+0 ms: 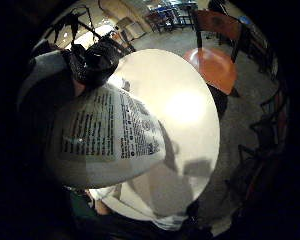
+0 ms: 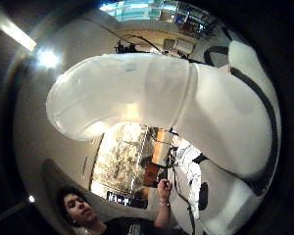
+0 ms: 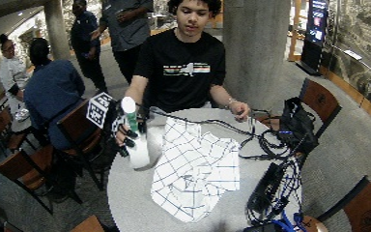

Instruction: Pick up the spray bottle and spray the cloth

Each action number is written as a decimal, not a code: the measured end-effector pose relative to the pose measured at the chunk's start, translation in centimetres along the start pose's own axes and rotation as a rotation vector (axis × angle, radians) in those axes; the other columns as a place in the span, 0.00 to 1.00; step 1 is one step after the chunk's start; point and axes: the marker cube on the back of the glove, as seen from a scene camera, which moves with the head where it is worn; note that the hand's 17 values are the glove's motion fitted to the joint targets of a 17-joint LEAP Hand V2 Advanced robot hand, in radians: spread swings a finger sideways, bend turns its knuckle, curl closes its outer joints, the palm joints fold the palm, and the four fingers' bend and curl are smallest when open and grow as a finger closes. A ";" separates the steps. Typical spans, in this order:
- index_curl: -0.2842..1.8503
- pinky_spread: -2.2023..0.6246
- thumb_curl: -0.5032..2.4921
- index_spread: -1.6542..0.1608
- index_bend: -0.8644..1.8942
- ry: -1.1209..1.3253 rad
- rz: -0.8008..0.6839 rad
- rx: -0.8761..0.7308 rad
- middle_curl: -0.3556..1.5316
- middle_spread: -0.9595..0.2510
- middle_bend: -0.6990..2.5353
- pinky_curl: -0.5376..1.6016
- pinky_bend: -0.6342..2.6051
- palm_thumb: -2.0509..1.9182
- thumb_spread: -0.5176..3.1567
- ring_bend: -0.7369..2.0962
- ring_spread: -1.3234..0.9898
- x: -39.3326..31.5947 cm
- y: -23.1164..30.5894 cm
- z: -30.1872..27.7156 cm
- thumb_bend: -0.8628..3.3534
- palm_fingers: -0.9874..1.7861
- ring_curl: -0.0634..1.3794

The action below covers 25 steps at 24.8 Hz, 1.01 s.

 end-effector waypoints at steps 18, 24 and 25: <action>0.38 0.87 0.39 0.81 0.43 0.403 0.137 -0.434 0.42 0.73 0.27 0.40 0.25 0.77 0.24 0.33 0.59 -3.8 1.4 0.3 0.20 0.76 0.29; 0.38 0.87 0.40 0.81 0.42 0.485 0.150 -0.471 0.42 0.73 0.27 0.40 0.25 0.77 0.24 0.34 0.58 -4.1 1.3 0.2 0.20 0.76 0.29; 0.38 0.87 0.40 0.81 0.42 0.498 0.153 -0.474 0.42 0.73 0.27 0.40 0.25 0.77 0.24 0.34 0.58 -4.1 1.3 0.2 0.20 0.76 0.29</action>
